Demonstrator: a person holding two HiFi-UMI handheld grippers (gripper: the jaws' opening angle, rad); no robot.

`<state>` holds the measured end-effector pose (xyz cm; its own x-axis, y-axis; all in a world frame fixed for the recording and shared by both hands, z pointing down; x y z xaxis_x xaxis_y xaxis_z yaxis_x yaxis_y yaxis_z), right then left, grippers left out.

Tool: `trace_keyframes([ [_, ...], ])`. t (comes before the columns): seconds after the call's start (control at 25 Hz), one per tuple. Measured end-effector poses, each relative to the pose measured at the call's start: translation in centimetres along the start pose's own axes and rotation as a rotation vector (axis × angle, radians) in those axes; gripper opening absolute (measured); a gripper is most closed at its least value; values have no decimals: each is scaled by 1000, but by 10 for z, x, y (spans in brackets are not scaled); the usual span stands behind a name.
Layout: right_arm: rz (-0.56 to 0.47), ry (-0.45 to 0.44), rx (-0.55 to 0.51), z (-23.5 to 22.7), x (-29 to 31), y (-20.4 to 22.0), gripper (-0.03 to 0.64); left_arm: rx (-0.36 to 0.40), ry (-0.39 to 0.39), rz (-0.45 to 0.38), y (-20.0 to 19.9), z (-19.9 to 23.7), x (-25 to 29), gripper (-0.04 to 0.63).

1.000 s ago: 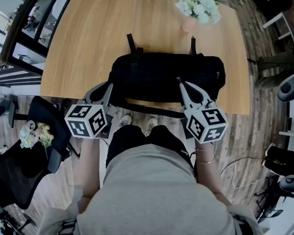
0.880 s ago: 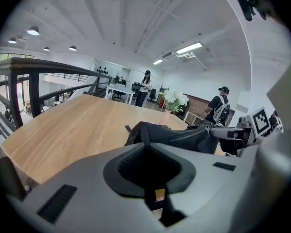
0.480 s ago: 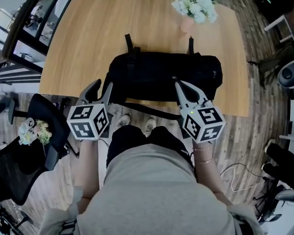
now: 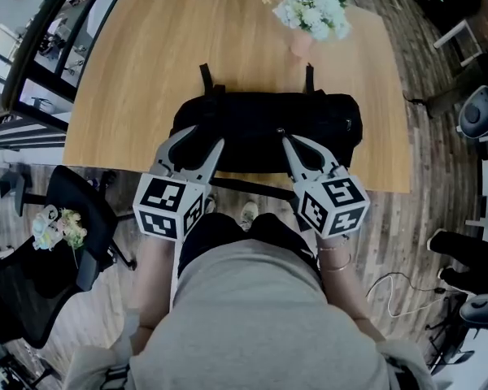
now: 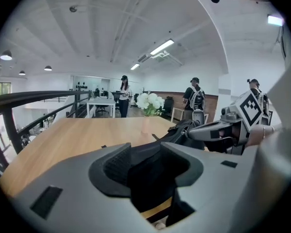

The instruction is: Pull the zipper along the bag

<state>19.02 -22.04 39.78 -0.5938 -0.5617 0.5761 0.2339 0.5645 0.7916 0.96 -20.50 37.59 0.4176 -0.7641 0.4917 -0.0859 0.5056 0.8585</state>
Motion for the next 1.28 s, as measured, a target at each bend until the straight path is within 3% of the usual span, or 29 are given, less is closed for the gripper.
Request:
trace_keyframes([
  [0.36, -14, -6, 7, -1, 2, -4, 9, 151, 149, 45, -10, -55, 45, 186],
  [0.92, -18, -17, -6, -1, 0, -8, 9, 365, 140, 125, -14, -83, 81, 184],
  [1.28, -15, -19, -8, -2, 2, -10, 9, 411, 123, 144, -14, -81, 83, 73],
])
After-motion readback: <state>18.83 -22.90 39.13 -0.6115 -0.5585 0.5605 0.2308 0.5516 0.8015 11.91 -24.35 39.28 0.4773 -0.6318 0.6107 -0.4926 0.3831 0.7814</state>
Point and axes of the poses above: the fingertips, and each gripper's own axes: x forward along the fingers, z to its left, y out of its underside, the point moved 4 cm from there along -x, backward along the fingers, and after that the axes turned 10 degrees about z, right-handed, at the moved point
